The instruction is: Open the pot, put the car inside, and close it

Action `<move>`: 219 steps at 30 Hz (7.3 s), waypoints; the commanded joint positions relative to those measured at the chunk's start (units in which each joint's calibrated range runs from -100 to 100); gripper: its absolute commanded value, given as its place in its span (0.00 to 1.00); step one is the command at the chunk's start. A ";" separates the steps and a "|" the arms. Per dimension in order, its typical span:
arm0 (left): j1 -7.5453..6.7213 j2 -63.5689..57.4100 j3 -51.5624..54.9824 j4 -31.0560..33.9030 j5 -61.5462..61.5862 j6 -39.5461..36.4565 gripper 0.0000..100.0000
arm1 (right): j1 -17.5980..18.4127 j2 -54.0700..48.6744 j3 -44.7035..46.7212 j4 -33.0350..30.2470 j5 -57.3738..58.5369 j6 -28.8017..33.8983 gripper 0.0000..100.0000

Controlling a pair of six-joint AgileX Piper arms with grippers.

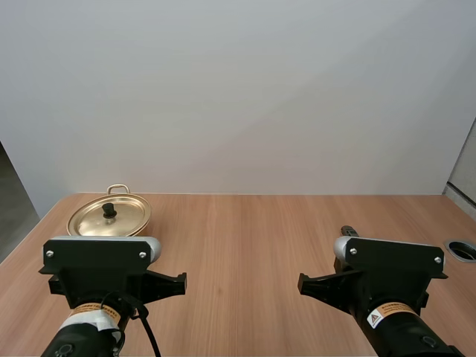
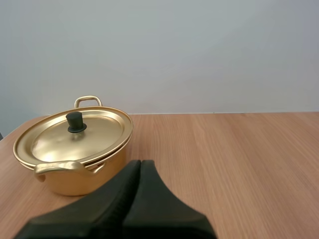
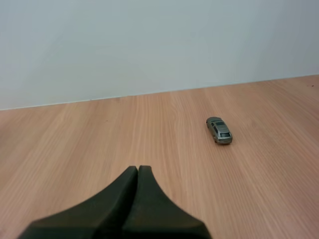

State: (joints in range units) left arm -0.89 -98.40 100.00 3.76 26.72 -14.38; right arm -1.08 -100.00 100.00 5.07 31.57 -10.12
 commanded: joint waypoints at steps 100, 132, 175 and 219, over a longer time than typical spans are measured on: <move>3.68 77.66 -86.12 13.36 73.05 -5.51 1.00 | 0.00 74.18 -81.15 -21.78 62.44 0.68 1.00; 8.02 99.27 -72.92 12.76 34.88 -5.19 1.00 | 0.00 74.18 -81.15 -23.43 64.12 0.78 1.00; 8.02 99.49 -81.65 12.76 45.38 -2.80 0.00 | 0.00 73.96 -81.15 -23.97 64.23 0.78 1.00; 8.02 68.96 -93.39 8.49 73.01 4.87 0.00 | -4.70 100.39 -66.44 -22.98 30.45 4.53 1.00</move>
State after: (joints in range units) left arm 7.16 -29.41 6.68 12.21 99.45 -9.73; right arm -5.76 -0.97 33.52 -17.80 62.67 -5.62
